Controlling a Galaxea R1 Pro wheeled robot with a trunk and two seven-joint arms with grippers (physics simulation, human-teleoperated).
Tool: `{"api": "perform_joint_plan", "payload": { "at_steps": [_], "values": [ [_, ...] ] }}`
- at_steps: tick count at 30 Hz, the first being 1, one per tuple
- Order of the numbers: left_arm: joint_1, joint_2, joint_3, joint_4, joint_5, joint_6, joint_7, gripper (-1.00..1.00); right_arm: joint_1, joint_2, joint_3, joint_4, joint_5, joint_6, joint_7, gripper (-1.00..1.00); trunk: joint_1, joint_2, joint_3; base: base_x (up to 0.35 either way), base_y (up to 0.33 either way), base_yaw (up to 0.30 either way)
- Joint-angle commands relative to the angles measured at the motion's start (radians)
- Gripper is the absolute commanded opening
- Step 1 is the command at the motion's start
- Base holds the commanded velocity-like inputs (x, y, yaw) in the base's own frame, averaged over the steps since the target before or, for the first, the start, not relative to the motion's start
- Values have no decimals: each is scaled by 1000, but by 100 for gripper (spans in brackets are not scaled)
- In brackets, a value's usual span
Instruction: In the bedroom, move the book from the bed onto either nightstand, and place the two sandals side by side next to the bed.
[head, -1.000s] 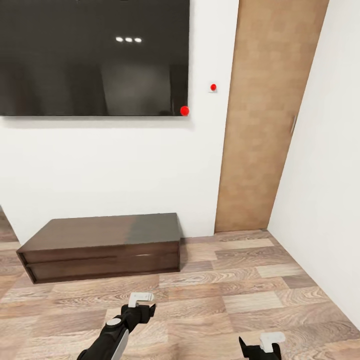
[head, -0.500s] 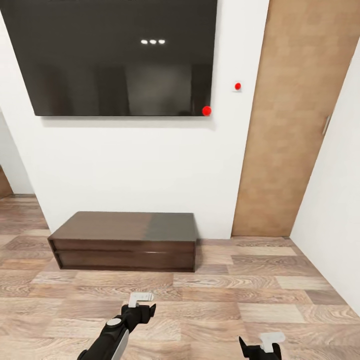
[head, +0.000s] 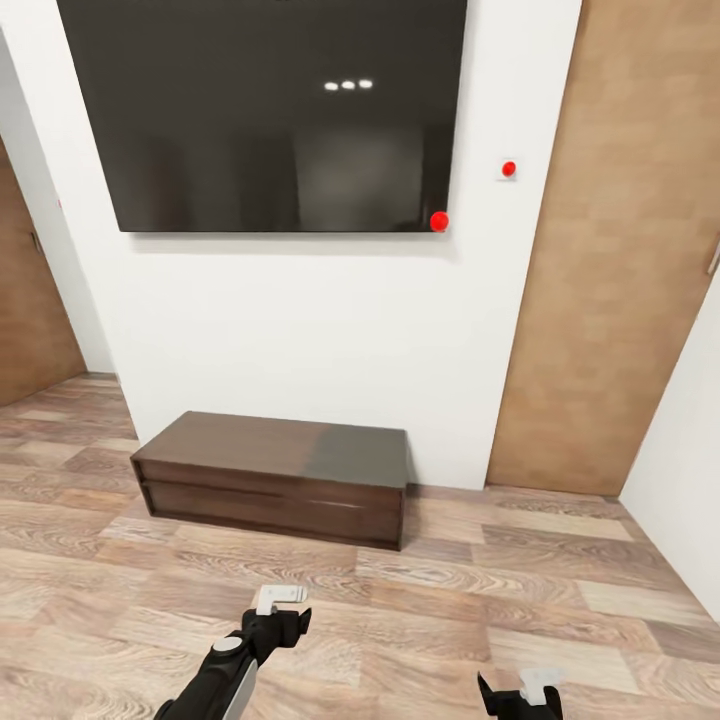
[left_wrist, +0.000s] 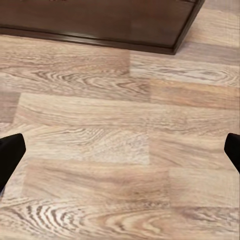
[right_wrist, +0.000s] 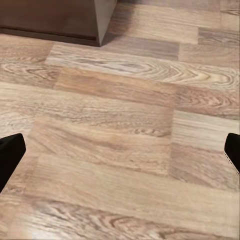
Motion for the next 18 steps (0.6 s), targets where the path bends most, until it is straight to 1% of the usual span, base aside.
{"api": "perform_joint_plan", "payload": {
  "at_steps": [1,9,18],
  "values": [
    [-1,0,1,-2,-1,6,-3,100,0,-1,6,1,-9,-3,2,100,0,0,-1,176,-257,255],
    [-1,1,1,-2,-2,5,-3,100,0,-1,6,1,-8,-3,2,100,0,0,-1,229,-208,255],
    [-1,1,1,15,-2,1,-3,100,0,-1,6,1,-8,-4,2,100,0,0,-1,307,-19,255]
  ]
}}
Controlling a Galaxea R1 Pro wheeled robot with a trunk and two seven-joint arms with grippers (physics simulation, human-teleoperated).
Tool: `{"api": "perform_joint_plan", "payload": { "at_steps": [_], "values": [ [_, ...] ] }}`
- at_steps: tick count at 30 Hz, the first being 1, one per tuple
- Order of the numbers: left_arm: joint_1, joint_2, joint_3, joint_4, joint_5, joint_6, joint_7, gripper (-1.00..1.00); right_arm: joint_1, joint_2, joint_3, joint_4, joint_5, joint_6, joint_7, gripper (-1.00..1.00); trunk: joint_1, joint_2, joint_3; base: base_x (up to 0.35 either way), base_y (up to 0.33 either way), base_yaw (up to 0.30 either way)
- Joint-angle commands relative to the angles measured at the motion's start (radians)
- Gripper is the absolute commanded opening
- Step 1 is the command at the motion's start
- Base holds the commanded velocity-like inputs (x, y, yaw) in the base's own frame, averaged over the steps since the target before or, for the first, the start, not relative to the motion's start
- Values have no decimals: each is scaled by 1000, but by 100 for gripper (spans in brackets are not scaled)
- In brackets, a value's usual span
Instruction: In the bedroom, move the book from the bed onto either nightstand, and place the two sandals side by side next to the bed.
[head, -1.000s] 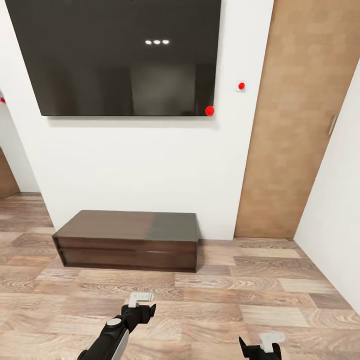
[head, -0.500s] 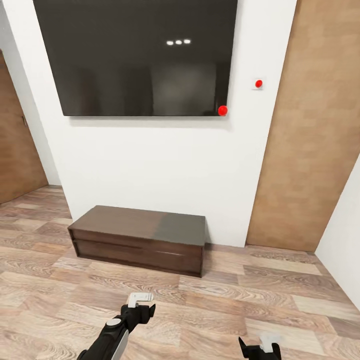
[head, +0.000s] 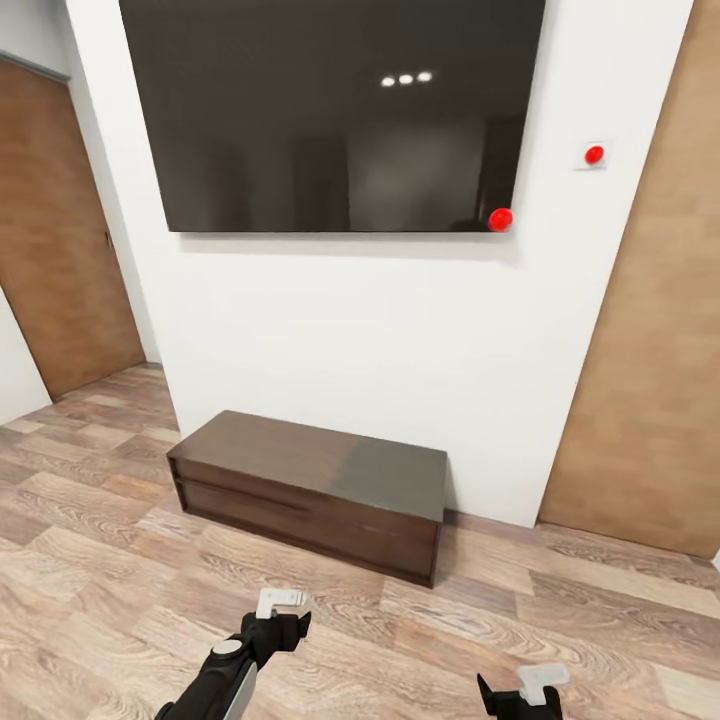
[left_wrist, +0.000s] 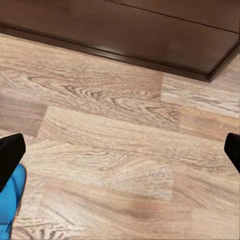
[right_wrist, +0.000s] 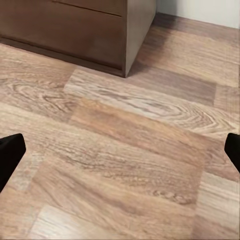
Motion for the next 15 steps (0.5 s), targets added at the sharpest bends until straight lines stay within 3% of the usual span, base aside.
{"api": "perform_joint_plan", "payload": {
  "at_steps": [1,15],
  "values": [
    [0,0,1,-1,-1,6,-3,100,0,-1,5,0,-9,-3,1,100,0,0,-1,177,-2,255],
    [-1,-1,2,-1,1,9,4,100,0,-1,5,0,-9,-3,1,100,0,0,-1,37,0,255]
  ]
}}
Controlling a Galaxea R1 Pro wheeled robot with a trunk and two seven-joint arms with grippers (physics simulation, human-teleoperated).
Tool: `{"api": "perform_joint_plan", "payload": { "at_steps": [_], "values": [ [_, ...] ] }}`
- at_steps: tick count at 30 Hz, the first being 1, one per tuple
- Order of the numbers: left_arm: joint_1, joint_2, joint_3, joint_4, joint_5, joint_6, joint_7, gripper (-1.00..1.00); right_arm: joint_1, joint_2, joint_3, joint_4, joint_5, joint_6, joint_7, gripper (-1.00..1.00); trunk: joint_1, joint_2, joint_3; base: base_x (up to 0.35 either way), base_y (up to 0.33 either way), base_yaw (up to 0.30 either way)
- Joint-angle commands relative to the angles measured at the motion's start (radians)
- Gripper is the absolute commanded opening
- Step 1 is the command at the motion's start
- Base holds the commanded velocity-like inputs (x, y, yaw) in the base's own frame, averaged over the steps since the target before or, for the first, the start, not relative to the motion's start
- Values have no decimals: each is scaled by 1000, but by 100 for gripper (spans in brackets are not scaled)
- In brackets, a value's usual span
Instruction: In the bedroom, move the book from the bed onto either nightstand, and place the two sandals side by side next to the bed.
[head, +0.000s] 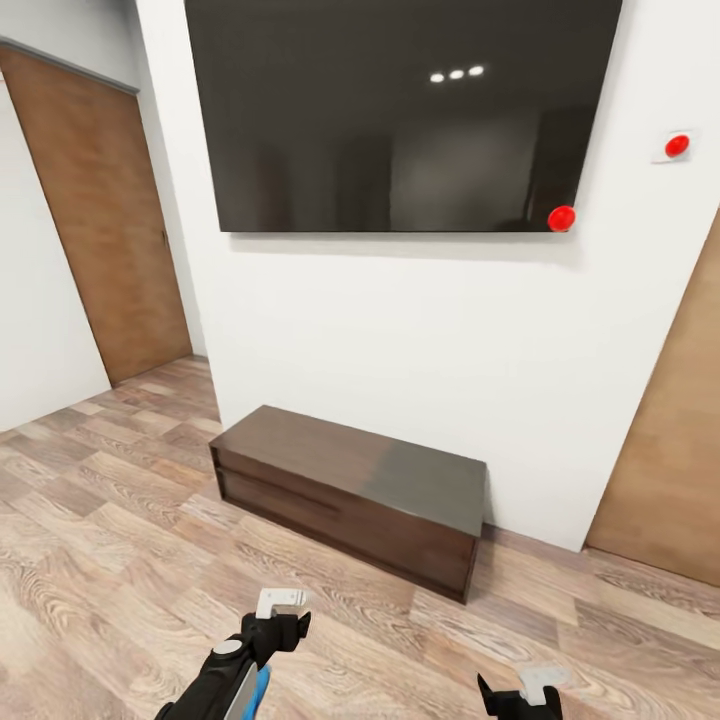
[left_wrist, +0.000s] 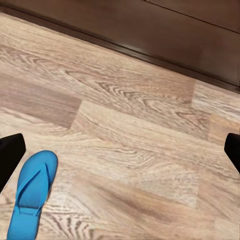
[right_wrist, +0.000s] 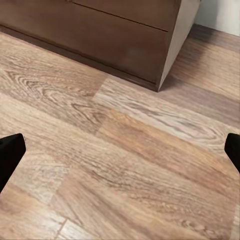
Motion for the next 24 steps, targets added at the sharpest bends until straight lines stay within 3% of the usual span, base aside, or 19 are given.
{"api": "perform_joint_plan", "payload": {
  "at_steps": [1,6,24],
  "values": [
    [0,0,0,-1,-1,6,-2,100,0,-1,6,0,-9,-3,1,100,0,0,-1,138,0,255],
    [0,0,-1,-1,-1,8,1,100,0,-1,6,0,-9,-3,1,100,0,0,-1,177,-61,255],
    [0,1,-1,-1,-1,7,2,100,0,-1,6,0,-9,-3,1,100,0,0,-1,214,-188,255]
  ]
}}
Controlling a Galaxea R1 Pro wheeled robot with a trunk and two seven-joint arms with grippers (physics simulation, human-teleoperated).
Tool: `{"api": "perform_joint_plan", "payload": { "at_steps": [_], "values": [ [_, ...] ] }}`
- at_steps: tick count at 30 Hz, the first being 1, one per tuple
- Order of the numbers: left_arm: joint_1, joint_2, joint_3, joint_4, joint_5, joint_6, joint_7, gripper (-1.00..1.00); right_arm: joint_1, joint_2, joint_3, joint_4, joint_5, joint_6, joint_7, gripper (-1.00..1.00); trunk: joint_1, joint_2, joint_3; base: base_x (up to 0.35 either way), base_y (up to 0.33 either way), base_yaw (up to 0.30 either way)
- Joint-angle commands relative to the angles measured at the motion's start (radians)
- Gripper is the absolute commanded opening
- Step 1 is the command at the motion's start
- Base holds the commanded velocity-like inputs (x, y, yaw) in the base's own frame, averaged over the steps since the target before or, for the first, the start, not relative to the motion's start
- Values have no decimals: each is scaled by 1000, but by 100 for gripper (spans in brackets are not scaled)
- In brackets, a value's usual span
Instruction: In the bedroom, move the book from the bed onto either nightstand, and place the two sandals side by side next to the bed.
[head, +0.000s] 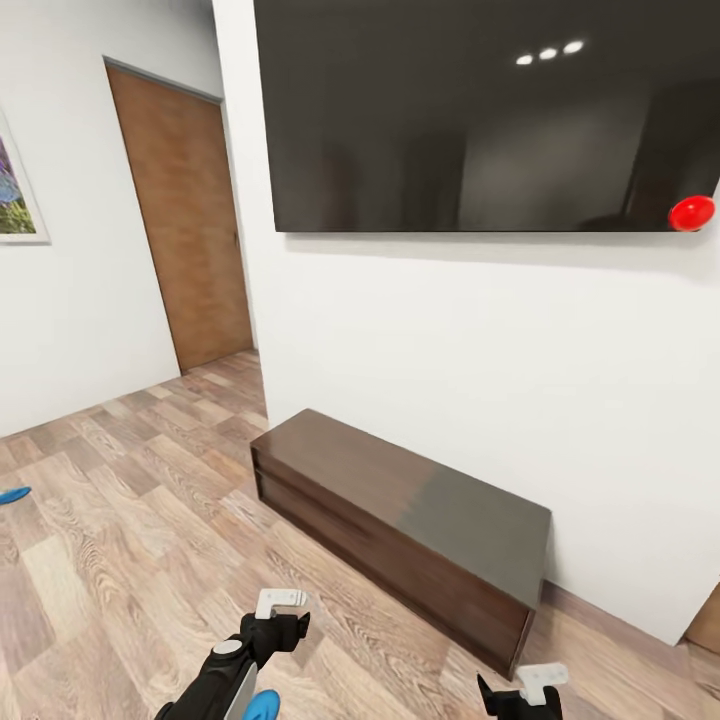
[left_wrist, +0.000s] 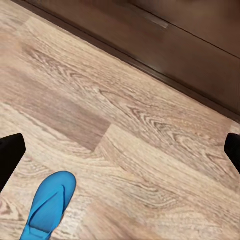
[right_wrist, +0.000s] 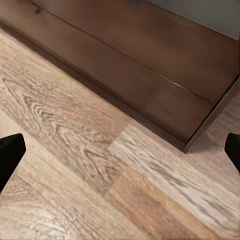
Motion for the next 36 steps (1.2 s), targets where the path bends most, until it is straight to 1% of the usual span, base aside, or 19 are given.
{"api": "perform_joint_plan", "payload": {
  "at_steps": [1,21,36],
  "values": [
    [-1,0,1,-2,-1,6,-3,100,0,-1,6,1,-9,-3,1,100,0,0,-1,214,-192,255],
    [-1,0,1,-2,-1,6,-4,100,0,-1,6,1,-9,-3,1,100,0,0,-1,183,-150,255],
    [0,0,2,-2,-1,4,-8,100,0,-1,5,1,-10,-5,1,100,0,0,-1,16,-13,255]
  ]
}}
